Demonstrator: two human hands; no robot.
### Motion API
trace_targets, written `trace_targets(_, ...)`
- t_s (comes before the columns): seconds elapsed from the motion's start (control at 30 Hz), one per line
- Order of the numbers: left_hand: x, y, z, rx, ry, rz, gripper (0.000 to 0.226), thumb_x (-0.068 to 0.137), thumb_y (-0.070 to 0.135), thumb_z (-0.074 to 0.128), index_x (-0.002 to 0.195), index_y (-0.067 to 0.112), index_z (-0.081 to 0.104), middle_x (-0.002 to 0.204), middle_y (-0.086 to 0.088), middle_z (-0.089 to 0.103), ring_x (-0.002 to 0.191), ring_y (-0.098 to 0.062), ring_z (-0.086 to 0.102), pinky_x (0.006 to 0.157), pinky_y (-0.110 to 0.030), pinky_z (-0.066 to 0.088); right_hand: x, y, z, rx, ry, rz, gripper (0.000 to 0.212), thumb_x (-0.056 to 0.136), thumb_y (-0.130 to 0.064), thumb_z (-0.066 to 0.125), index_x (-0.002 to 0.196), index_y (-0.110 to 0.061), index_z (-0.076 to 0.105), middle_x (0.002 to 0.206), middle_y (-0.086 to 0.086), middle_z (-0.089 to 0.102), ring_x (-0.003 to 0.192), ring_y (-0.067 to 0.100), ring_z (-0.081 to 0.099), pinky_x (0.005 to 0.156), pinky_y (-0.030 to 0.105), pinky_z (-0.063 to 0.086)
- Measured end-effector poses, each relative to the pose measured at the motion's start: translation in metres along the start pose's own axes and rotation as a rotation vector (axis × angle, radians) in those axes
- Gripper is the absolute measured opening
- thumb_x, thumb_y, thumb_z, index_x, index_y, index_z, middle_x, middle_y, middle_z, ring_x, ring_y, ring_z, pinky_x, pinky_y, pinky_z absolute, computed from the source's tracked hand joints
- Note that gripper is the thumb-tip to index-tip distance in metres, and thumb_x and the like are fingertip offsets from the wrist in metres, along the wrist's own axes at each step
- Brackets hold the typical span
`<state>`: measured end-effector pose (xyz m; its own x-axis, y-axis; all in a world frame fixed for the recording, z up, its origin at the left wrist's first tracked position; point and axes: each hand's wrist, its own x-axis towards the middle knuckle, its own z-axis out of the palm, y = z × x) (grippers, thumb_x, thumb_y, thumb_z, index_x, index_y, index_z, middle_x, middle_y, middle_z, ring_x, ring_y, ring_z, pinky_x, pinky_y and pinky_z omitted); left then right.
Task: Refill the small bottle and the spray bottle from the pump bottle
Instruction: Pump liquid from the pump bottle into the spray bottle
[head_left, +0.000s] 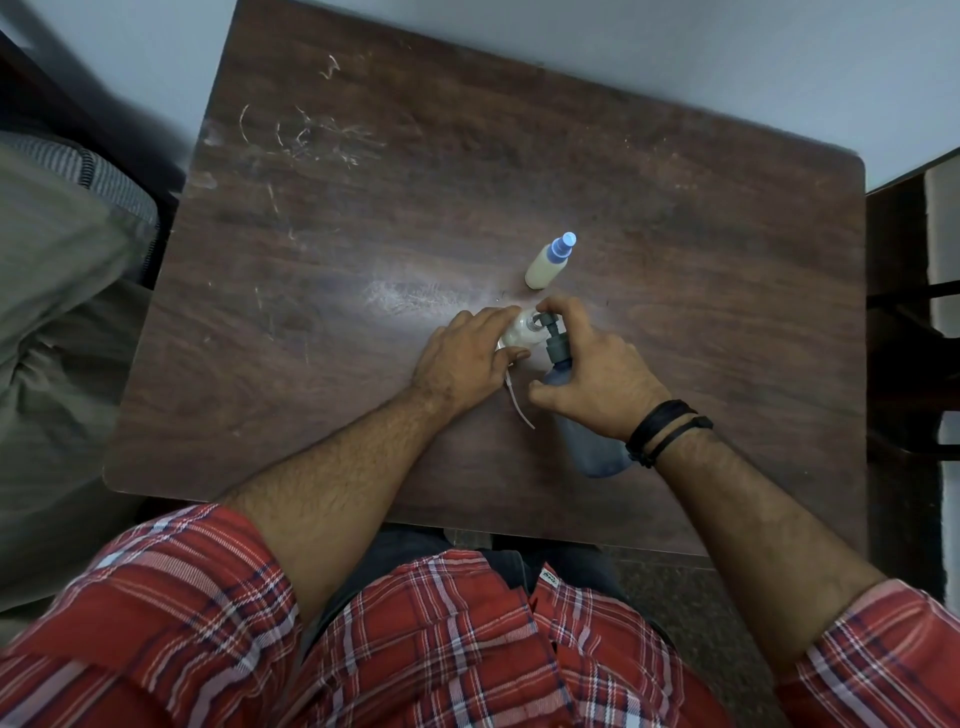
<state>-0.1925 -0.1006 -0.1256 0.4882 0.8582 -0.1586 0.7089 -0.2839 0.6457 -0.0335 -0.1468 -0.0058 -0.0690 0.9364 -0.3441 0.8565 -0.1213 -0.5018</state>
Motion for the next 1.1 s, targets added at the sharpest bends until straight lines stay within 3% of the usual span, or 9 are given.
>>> trace_targets(0.23,0.0006,0.0006,-0.0018,-0.002,-0.008,-0.007,0.053,0.097,0.046,0.054,0.145,0.025,0.045,0.14,0.008,0.055,0.112,-0.021,0.053,0.095,-0.044,0.046,0.0015,0.0,-0.0018,0.023,-0.009,0.004,0.065,0.076,-0.027,0.073,0.13,-0.024,0.038,0.076,-0.018,0.048,0.068,0.0,0.051,0.066,0.027,0.037)
trace_targets(0.37,0.0002,-0.0001,-0.0003,0.003,-0.005,-0.003,0.053,0.096,0.046,0.054,0.145,0.025,0.046,0.14,0.008,0.055,0.112,-0.021,0.053,0.095,-0.044,0.046,0.0023,0.0016,-0.0009,0.071,0.002,0.026,0.057,0.076,-0.028,0.074,0.121,-0.022,0.039,0.075,-0.016,0.049,0.066,0.003,0.051,0.06,0.024,0.036)
trace_targets(0.47,-0.0004,0.0004,0.0003,0.002,-0.007,-0.001,0.052,0.097,0.045,0.054,0.144,0.026,0.045,0.139,0.007,0.056,0.111,-0.021,0.053,0.094,-0.044,0.047,0.0029,0.0004,-0.0009,0.062,0.012,0.018,0.06,0.075,-0.03,0.073,0.124,-0.023,0.039,0.078,-0.018,0.049,0.069,0.007,0.052,0.067,0.027,0.037)
trace_targets(0.73,0.001,0.0007,-0.0024,-0.008,-0.007,-0.004,0.051,0.096,0.045,0.054,0.143,0.026,0.046,0.137,0.007,0.057,0.109,-0.021,0.054,0.093,-0.046,0.048,0.001,0.0011,-0.0005,0.031,0.017,0.004,0.069,0.074,-0.029,0.073,0.133,-0.029,0.036,0.074,-0.02,0.046,0.067,-0.002,0.05,0.062,0.021,0.036)
trace_targets(0.97,0.0002,0.0014,-0.0029,-0.009,-0.008,0.001,0.05,0.096,0.045,0.054,0.143,0.028,0.046,0.137,0.007,0.057,0.109,-0.021,0.053,0.093,-0.046,0.047,0.0027,0.0029,-0.0007,0.055,0.007,0.011,0.057,0.075,-0.028,0.073,0.12,-0.023,0.039,0.075,-0.017,0.048,0.066,0.002,0.051,0.062,0.027,0.036)
trace_targets(1.1,-0.0006,0.0025,-0.0027,-0.021,-0.012,-0.003,0.05,0.096,0.042,0.055,0.143,0.028,0.045,0.137,0.007,0.057,0.109,-0.021,0.053,0.093,-0.046,0.047,0.0043,0.001,-0.0016,0.048,0.021,0.012,0.06,0.076,-0.03,0.073,0.125,-0.022,0.039,0.078,-0.017,0.05,0.069,0.012,0.053,0.068,0.028,0.037)
